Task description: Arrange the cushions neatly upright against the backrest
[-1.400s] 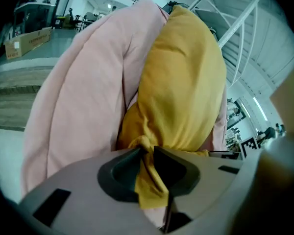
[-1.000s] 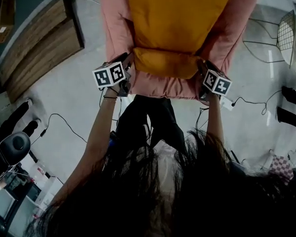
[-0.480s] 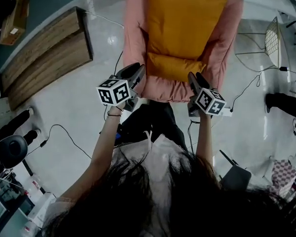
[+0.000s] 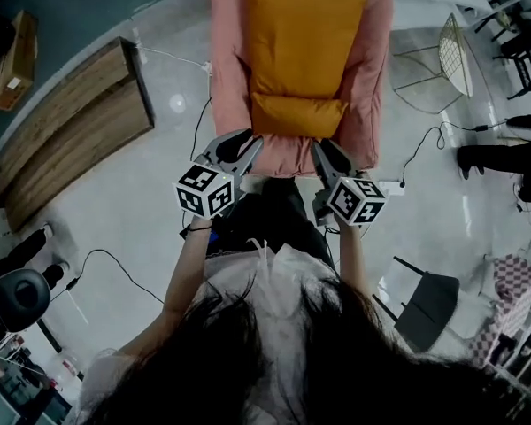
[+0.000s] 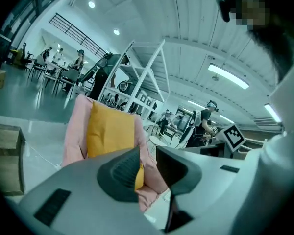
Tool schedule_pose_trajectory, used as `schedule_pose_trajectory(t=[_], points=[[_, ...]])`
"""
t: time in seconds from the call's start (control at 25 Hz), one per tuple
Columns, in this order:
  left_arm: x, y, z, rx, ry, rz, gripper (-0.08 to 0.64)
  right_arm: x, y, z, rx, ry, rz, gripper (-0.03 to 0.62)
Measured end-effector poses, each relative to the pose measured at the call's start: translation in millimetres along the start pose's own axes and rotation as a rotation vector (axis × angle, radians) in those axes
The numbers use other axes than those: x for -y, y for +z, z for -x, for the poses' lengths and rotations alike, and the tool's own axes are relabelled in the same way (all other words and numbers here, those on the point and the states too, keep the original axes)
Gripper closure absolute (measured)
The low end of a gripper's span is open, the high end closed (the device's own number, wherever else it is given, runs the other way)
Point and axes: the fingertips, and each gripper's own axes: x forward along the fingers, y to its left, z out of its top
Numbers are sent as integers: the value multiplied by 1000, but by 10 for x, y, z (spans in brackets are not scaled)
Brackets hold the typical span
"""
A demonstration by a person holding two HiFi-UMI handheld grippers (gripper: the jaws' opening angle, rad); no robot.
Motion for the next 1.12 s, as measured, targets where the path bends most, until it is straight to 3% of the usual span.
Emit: schedule_pose_trajectory(t=[0.28,0.6,0.92,1.12], points=[[399,-328,74,-54,-53,-20,453,-132,-162,432,-24,-15,39,508],[603,-396,193,-36,-84,-13,453,-230,-274,574,-53,5,77,511],[902,-324,365,8,-37,-48,453,-323,-286,881,-48,68,110,511],[1230,-484,497,23,-5,-45,453,-375,-458,1218,-47,117,118,511]])
